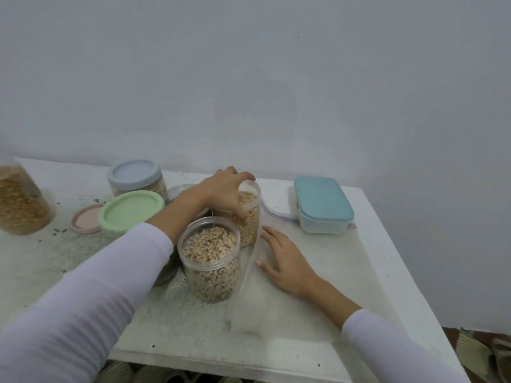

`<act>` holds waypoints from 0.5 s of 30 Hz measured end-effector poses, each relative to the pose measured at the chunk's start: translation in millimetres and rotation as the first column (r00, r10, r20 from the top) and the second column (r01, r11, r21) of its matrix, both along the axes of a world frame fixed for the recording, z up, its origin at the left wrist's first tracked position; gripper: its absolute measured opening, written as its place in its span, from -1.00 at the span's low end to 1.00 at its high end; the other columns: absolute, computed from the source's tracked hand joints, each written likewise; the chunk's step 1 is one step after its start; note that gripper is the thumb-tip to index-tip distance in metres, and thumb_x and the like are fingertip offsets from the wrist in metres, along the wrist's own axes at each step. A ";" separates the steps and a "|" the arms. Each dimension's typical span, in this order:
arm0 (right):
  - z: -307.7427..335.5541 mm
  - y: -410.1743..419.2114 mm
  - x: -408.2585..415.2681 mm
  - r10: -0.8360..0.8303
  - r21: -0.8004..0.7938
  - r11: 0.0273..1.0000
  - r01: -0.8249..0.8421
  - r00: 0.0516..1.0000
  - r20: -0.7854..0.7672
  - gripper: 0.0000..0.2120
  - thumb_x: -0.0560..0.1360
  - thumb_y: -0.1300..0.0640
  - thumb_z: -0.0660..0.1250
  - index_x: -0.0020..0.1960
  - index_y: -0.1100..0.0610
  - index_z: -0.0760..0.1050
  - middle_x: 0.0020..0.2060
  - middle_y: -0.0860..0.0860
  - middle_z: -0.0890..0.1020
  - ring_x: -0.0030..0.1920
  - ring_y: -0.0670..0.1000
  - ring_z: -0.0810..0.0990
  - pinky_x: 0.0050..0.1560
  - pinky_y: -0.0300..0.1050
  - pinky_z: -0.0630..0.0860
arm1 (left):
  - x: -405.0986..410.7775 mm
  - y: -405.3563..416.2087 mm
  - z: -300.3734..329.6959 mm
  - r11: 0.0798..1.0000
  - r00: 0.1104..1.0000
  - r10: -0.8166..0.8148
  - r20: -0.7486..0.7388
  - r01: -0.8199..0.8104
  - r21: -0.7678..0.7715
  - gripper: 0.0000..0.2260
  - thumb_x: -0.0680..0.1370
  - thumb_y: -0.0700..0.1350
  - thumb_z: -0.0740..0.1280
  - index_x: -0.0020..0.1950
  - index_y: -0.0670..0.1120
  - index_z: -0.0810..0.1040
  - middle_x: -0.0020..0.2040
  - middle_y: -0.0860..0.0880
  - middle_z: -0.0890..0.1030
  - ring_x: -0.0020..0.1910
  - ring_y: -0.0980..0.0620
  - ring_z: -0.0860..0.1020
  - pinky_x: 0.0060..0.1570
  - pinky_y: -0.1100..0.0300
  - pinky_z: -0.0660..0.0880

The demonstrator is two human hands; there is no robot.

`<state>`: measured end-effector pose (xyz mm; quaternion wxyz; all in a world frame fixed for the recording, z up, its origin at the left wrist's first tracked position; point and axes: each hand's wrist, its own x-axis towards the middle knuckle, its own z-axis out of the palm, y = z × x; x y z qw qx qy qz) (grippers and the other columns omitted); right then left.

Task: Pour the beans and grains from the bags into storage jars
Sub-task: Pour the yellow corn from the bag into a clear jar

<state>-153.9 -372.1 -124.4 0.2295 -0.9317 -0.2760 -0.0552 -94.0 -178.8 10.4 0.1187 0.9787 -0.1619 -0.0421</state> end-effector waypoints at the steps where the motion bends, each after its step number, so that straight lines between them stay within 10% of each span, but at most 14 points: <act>1: -1.1 1.5 2.5 -0.007 -0.024 1.000 0.007 1.000 0.006 -0.21 0.43 -0.32 0.00 0.47 0.20 0.24 0.48 0.10 0.25 0.46 0.07 0.22 0.48 -0.11 0.11 | 0.5 1.9 6.7 0.999 0.999 0.008 0.048 -0.007 -0.037 -0.07 0.21 0.08 0.61 0.48 0.08 0.22 0.36 -0.13 0.30 0.33 -0.15 0.29 0.24 -0.10 0.40; 15: -9.5 23.7 6.8 -0.082 -0.311 0.948 0.074 0.997 -0.011 -0.09 0.26 -0.43 -0.26 0.54 -0.08 0.01 0.55 0.07 0.01 0.51 0.21 -0.04 0.42 0.29 -0.15 | -5.8 -6.8 29.1 0.973 0.991 0.059 0.123 -0.029 -0.227 -0.13 0.21 0.01 0.61 0.45 0.11 0.29 0.34 -0.12 0.32 0.34 -0.13 0.27 0.29 -0.08 0.36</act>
